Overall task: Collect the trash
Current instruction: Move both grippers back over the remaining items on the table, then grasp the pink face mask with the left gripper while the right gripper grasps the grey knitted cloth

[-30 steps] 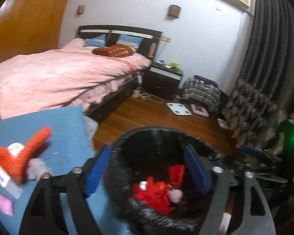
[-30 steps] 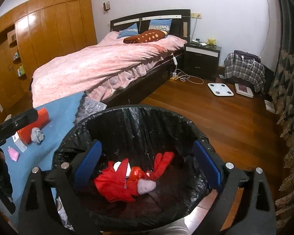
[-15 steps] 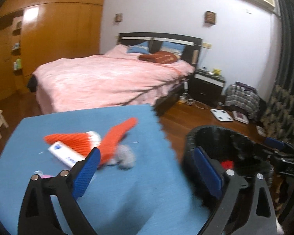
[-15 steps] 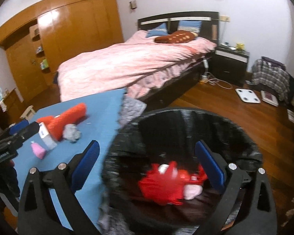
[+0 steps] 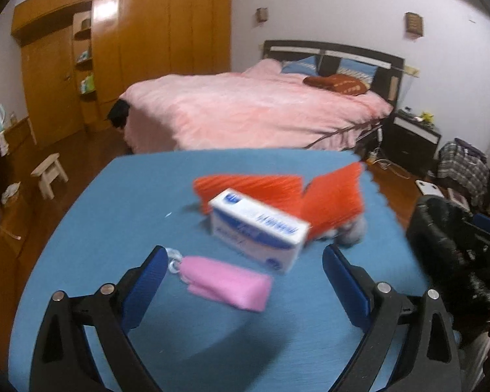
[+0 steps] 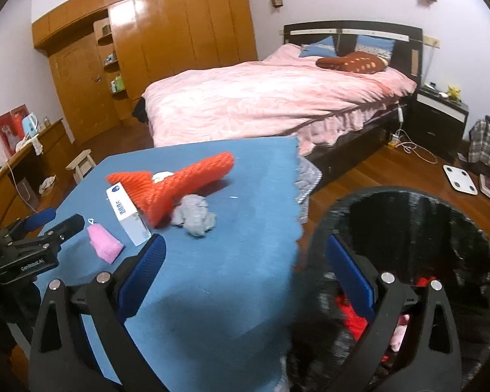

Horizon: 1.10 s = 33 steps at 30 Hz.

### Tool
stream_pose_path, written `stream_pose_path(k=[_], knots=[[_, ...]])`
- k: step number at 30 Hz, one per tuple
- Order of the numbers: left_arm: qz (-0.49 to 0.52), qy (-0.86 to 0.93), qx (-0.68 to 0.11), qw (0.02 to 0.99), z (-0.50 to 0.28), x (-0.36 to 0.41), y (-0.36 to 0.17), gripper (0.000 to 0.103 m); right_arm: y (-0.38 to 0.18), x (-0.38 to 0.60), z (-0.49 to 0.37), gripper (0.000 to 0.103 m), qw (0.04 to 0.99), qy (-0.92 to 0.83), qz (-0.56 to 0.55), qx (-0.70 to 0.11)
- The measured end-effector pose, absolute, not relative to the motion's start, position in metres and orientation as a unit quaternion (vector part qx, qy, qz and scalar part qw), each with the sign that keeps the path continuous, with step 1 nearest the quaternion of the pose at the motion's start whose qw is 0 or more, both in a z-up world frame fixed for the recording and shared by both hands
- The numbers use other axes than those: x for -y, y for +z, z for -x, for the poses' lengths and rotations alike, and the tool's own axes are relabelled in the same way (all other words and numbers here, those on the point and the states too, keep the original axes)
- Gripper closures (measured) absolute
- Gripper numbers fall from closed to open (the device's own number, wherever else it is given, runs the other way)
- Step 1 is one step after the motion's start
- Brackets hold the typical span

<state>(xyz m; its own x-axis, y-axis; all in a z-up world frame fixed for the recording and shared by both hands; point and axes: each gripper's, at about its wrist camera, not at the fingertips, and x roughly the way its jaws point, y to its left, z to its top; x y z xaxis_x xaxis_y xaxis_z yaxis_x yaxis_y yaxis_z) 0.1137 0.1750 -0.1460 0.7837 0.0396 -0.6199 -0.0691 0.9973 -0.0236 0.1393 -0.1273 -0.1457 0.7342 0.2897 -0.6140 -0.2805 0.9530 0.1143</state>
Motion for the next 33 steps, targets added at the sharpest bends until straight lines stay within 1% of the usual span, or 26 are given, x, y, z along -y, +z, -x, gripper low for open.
stream_pose_path(k=[6, 15, 17, 20, 22, 23, 26, 29, 30, 33], knots=[[0.028, 0.043, -0.35, 0.935, -0.12, -0.189, -0.174, 0.009, -0.168, 0.104, -0.148, 0.007, 0.926, 0.154, 0.002, -0.343], [0.044, 0.046, -0.382, 0.922, -0.135, -0.203, -0.198, 0.01, -0.19, 0.091, -0.159, 0.007, 0.92, 0.155, 0.016, -0.359], [0.049, 0.043, -0.39, 0.919, -0.14, -0.204, -0.201, 0.011, -0.193, 0.088, -0.161, 0.007, 0.919, 0.156, 0.019, -0.361], [0.055, 0.031, -0.411, 0.909, -0.149, -0.204, -0.207, 0.021, -0.197, 0.086, -0.165, 0.007, 0.919, 0.155, 0.023, -0.363], [0.058, 0.017, -0.421, 0.905, -0.153, -0.202, -0.21, 0.035, -0.199, 0.085, -0.171, 0.007, 0.917, 0.152, 0.023, -0.367], [0.056, 0.014, -0.424, 0.904, -0.154, -0.201, -0.211, 0.036, -0.2, 0.085, -0.172, 0.007, 0.917, 0.151, 0.022, -0.368], [0.056, 0.005, -0.423, 0.904, -0.156, -0.199, -0.212, 0.044, -0.201, 0.085, -0.18, 0.007, 0.917, 0.146, 0.019, -0.37], [0.057, -0.006, -0.421, 0.905, -0.156, -0.198, -0.212, 0.059, -0.202, 0.083, -0.188, 0.007, 0.917, 0.144, 0.018, -0.373], [0.054, -0.01, -0.42, 0.906, -0.156, -0.196, -0.211, 0.066, -0.203, 0.082, -0.189, 0.007, 0.916, 0.144, 0.017, -0.373], [0.048, -0.011, -0.419, 0.906, -0.157, -0.193, -0.211, 0.069, -0.205, 0.079, -0.197, 0.008, 0.914, 0.144, 0.015, -0.38]])
